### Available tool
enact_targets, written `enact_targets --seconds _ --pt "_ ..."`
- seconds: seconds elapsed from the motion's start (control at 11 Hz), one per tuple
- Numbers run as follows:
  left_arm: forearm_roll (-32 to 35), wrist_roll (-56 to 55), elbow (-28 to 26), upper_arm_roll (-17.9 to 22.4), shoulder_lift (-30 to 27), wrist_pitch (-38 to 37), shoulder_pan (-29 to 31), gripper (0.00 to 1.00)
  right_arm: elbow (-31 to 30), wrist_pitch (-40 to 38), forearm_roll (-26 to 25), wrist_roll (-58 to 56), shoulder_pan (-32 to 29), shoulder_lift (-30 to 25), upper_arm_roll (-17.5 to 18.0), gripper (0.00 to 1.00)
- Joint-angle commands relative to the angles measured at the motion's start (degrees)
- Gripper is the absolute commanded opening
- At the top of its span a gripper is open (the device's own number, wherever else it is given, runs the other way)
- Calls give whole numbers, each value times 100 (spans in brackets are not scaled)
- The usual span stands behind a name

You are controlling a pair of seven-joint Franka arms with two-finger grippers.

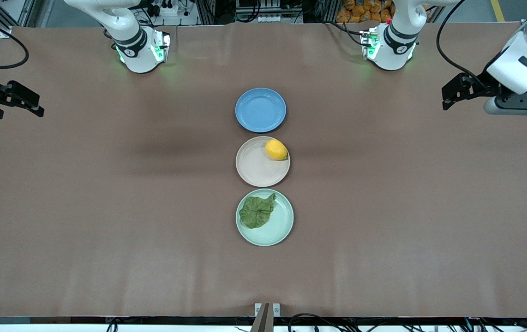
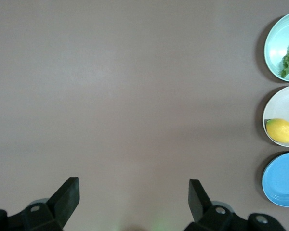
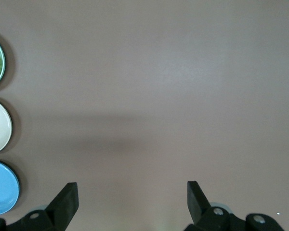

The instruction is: Pick lemon and lettuce from plates

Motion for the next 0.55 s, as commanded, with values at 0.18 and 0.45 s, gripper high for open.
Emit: enact_targets --seconds 0.18,0.45 --pt "-526 -740 56 -133 649 -85 -23 100 -106 429 -42 474 457 685 -33 100" --pt "-948 -775 39 -151 1151 283 -173 100 -465 1166 -42 950 721 1028 -25 100"
